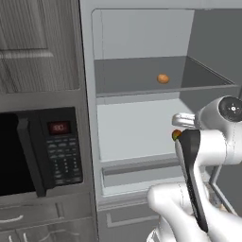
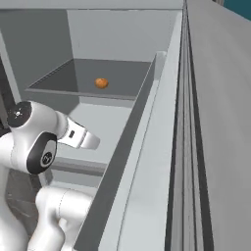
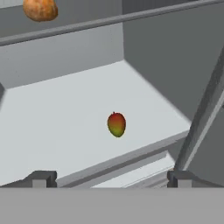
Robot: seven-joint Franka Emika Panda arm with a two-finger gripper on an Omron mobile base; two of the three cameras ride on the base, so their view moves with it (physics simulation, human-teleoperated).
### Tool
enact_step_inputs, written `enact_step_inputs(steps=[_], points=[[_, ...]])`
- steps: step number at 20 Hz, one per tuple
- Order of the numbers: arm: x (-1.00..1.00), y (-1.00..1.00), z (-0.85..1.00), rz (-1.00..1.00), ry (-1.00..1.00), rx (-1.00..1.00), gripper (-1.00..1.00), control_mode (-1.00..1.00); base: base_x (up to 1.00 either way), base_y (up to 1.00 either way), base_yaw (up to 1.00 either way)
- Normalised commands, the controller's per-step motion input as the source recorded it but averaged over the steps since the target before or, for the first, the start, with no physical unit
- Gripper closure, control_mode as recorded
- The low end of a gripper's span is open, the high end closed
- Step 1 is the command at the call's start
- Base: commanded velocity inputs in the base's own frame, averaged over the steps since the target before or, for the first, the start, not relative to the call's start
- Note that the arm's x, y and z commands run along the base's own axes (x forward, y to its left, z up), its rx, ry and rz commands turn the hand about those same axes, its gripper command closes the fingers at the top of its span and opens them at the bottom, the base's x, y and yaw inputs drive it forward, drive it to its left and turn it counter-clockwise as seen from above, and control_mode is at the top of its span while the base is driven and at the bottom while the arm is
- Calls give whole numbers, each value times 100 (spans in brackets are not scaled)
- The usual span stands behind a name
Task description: Retrieve the tangerine and mango from the fridge and place them into the bowl on the dining table.
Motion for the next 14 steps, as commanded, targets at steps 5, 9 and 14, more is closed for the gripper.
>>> enact_step_inputs(steps=[5,9,14], points=[[0,0,0,0,0,0,-100,100,97,0,5],[0,0,0,0,0,0,-100,100,51,-10,7],[5,0,0,0,0,0,-100,-100,23,0,1]])
